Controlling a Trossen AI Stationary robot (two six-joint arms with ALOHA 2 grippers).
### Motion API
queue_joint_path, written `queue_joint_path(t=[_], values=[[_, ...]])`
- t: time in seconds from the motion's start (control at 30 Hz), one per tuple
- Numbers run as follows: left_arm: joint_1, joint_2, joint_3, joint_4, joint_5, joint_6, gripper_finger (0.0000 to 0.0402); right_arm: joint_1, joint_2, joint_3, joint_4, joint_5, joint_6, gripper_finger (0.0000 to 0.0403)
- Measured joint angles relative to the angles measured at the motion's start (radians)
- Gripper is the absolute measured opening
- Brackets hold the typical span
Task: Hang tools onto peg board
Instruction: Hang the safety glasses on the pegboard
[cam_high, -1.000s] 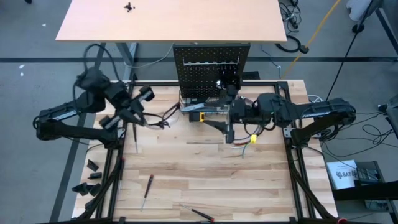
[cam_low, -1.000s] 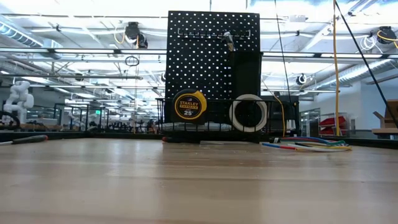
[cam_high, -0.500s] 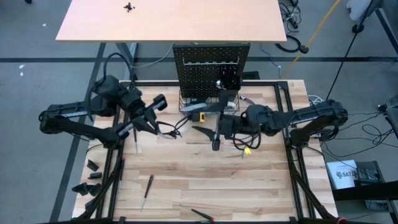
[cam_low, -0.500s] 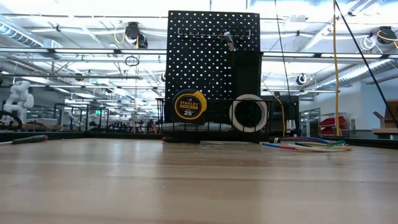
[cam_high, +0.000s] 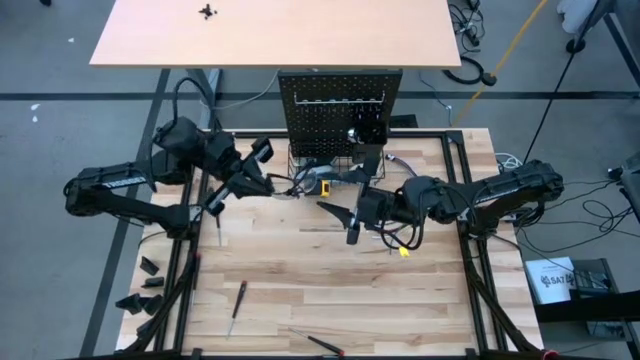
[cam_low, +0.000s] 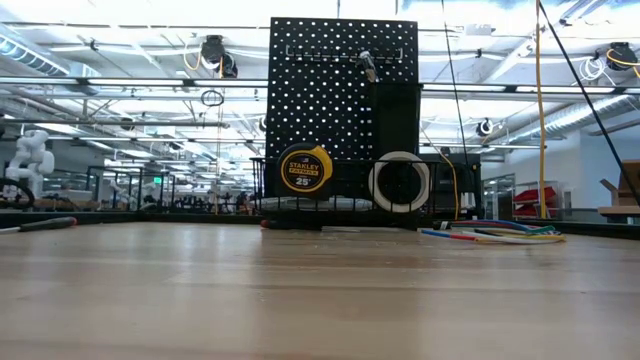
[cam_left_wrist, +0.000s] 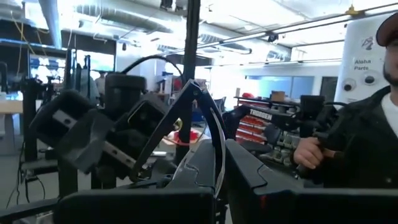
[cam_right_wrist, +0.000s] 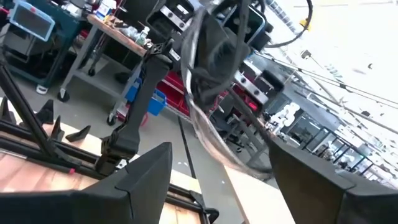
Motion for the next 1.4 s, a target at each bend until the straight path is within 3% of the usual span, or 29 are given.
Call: queue_joint_path(t=[0.27, 0.33, 0.43, 0.63, 0.8, 1.0, 1.4], values=[[0.0, 0.036, 0.0, 0.001, -0.004, -0.032, 0.0009, 0.0, -0.002, 0.0, -0.021, 0.015, 0.003, 0.0263], [0.006, 0.035, 0.0, -0.025, -0.003, -0.086, 0.0009, 0.012, -0.015, 0.0, -0.047, 0.09, 0.019, 0.0263], [0.032, 0.018, -0.001, -0.127, -0.018, -0.175, 0.0009, 0.042, -0.049, 0.0, -0.076, 0.308, 0.05, 0.0263], [0.068, -0.014, -0.001, -0.482, -0.307, -0.16, 0.0009, 0.08, -0.092, 0.002, -0.093, 0.737, 0.027, 0.0263], [0.084, -0.014, -0.001, -0.724, -0.611, -0.152, 0.0009, 0.078, -0.114, 0.002, -0.118, 0.922, 0.014, 0.0263], [0.084, -0.014, -0.001, -0.775, -0.757, -0.185, 0.0009, 0.077, -0.121, 0.002, -0.132, 0.967, -0.006, 0.0263], [0.084, -0.014, -0.001, -0.755, -0.849, -0.234, 0.0009, 0.077, -0.12, 0.001, -0.249, 0.968, 0.078, 0.0263]])
